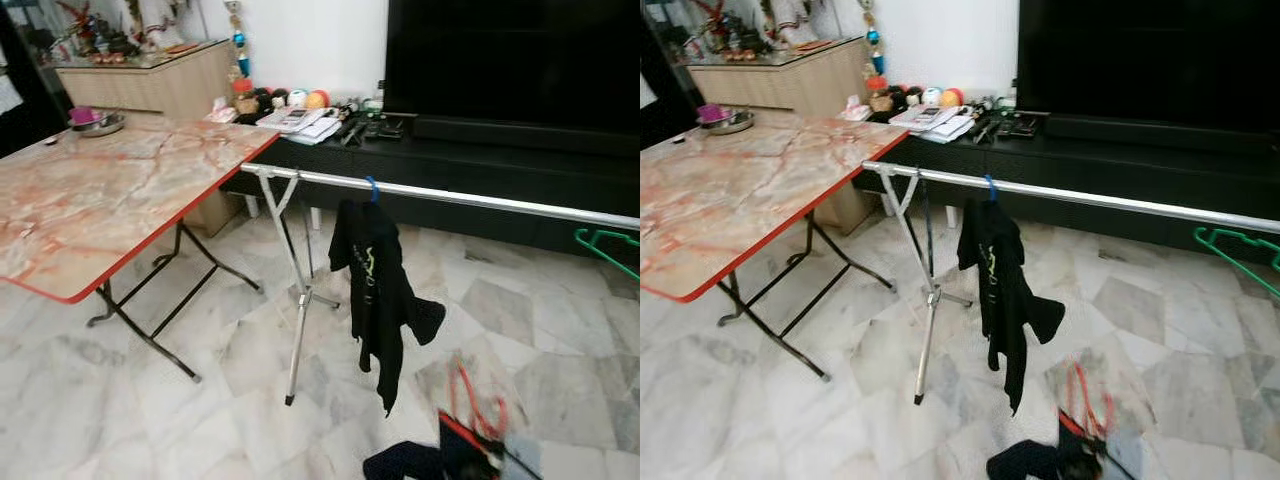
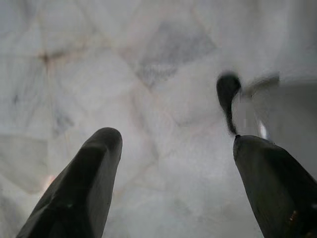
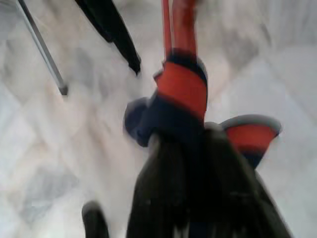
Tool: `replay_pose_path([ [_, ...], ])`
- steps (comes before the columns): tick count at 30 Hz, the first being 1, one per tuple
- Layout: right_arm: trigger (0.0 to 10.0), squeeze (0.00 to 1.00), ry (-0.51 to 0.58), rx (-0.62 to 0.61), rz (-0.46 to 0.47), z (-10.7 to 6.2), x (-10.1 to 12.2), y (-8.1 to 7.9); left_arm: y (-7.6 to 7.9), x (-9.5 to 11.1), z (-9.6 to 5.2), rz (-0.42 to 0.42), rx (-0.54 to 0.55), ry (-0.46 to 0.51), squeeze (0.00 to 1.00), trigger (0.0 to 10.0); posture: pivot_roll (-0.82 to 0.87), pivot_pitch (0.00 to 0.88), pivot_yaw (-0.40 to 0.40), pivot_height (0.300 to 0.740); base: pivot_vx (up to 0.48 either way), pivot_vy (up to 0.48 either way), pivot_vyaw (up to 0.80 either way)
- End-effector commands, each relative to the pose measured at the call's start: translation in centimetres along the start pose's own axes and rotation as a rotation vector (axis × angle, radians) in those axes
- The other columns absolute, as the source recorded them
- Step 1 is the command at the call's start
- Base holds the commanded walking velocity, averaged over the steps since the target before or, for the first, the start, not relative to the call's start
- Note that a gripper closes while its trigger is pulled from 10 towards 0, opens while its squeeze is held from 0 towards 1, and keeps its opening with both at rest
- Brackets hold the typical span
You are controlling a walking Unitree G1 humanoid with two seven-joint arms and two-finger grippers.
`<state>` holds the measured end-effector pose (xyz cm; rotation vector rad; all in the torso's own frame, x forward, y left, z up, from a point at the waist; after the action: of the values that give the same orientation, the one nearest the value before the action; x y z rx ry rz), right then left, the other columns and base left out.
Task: Hang hanger
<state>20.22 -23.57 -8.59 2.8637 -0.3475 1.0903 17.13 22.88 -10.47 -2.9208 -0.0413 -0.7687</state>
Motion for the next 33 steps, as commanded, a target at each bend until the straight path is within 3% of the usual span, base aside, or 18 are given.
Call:
replay_pose_path([
  [1, 10.0, 0.0, -0.025, 0.002, 0.031, -0.1, -1.0, -0.6, -0.2, 1.1, 0.1, -0.049, 0.023, 0.045, 0.0, 10.0, -0.02, 0.0, 0.06, 0.74, 0.0, 0.0, 0.0],
  [3, 10.0, 0.0, -0.034, -0.003, 0.03, -0.3, -1.8, -0.6, 0.1, 1.2, 0.1, -0.072, 0.037, 0.047, 0.0, 10.0, -0.02, 0.0, 0.053, 0.74, 0.0, 0.0, 0.0],
  [7, 10.0, 0.0, -0.084, -0.014, 0.028, -0.8, -3.7, -0.8, 0.7, 1.1, 0.2, -0.041, 0.021, 0.027, 0.0, 10.0, -0.04, 0.0, 0.065, 0.74, 0.0, 0.0, 0.0],
  [12, 10.0, 0.0, -0.111, 0.006, 0.024, -1.0, -4.6, -1.3, 0.9, 1.1, 0.2, -0.043, 0.013, 0.019, 0.0, 10.0, -0.05, 0.0, 0.07, 0.74, 0.0, 0.0, -0.48],
  [19, 10.0, 0.0, -0.087, 0.006, -0.032, -0.7, -3.4, -0.8, 1.6, 2.9, 0.4, -0.106, 0.009, 0.071, 0.0, 10.0, -0.04, 0.0, 0.042, 0.74, 0.0, 0.0, -0.8],
  [24, 10.0, 0.0, -0.076, 0.004, -0.029, -0.6, -2.8, -0.7, 1.9, 2.2, 0.4, -0.163, -0.018, 0.048, 0.0, 10.0, -0.05, 0.0, 0.045, 0.74, 0.0, 0.0, -0.8],
  [28, 10.0, 0.0, -0.078, 0.014, -0.043, -0.5, -2.8, -0.9, 2.0, 1.1, 0.3, -0.076, -0.033, 0.016, 0.0, 10.0, -0.05, 0.0, 0.04, 0.74, 0.0, -0.24, -0.8],
  [33, 10.0, 0.0, -0.093, 0.015, -0.056, -0.7, -3.4, -0.9, 1.9, 0.8, 0.2, -0.143, -0.019, 0.017, 0.0, 10.0, -0.05, 0.0, 0.046, 0.74, 0.0, -0.288, -0.8],
])
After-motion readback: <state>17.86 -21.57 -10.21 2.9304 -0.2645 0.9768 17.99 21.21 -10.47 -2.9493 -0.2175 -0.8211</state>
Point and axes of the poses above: a point about 5 cm out from each wrist's last joint towards the gripper, its own z axis pointing out of the wrist towards the gripper, its own x axis along the axis of the wrist's last joint, y = z × x, the point moved 2 cm from there along z, pointing out of the wrist towards the gripper, and after that the axes turned 6 degrees about -z, right-handed, at the moved point
